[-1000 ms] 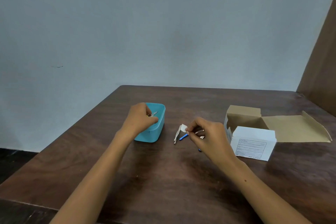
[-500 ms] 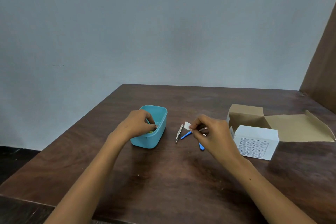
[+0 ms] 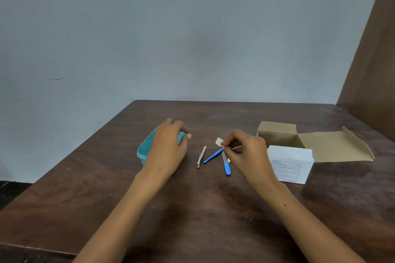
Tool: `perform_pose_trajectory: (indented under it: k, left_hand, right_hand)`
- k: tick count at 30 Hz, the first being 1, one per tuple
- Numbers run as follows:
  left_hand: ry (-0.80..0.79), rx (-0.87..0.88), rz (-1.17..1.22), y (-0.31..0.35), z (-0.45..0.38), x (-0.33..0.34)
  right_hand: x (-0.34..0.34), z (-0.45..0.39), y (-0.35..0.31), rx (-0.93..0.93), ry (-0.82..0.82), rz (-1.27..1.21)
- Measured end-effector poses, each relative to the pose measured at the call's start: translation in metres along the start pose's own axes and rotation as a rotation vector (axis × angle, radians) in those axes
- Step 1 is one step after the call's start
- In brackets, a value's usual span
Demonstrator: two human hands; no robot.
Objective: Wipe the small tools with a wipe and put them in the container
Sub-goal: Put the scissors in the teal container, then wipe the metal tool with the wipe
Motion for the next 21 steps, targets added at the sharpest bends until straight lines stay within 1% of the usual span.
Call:
perform_pose_trajectory:
  k: [2,4,8,11,16,21]
  left_hand:
    - [-0.033,0.041,0.047,0.015,0.008,0.013]
    - [-0.116,0.057,0.028,0.023,0.016,0.031]
    - [-0.293,-0.022,-0.086,0.021,0.025,0.06]
    - [-0.365,-0.07,-0.178,0.016,0.024,0.07]
    - [-0.361,-0.097,-0.219,0.011,0.02,0.069]
    - [-0.3,-0.1,-0.111,0.01,0.02,0.061]
  right_hand:
    - [-0.002,-0.001,0.001,0.012,0.014,0.007]
    - [-0.003,-0.001,0.002,0.024,0.019,0.02]
    - [-0.004,-0.002,0.002,0.037,0.014,0.041]
    - [-0.003,-0.002,0.003,0.039,0.01,0.063]
    - [0.0,-0.002,0.004,0.038,-0.015,0.086]
    - [0.001,-0.002,0.005,0.044,-0.02,0.098]
Point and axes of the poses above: each hand's wrist, its own z-axis away from the middle knuckle, its own x-axis out of the palm, y = z × x, the point moved 5 cm from there along -z, towards the middle knuckle, and after that the axes turned 2 degrees about z, right-handed, at the moved point
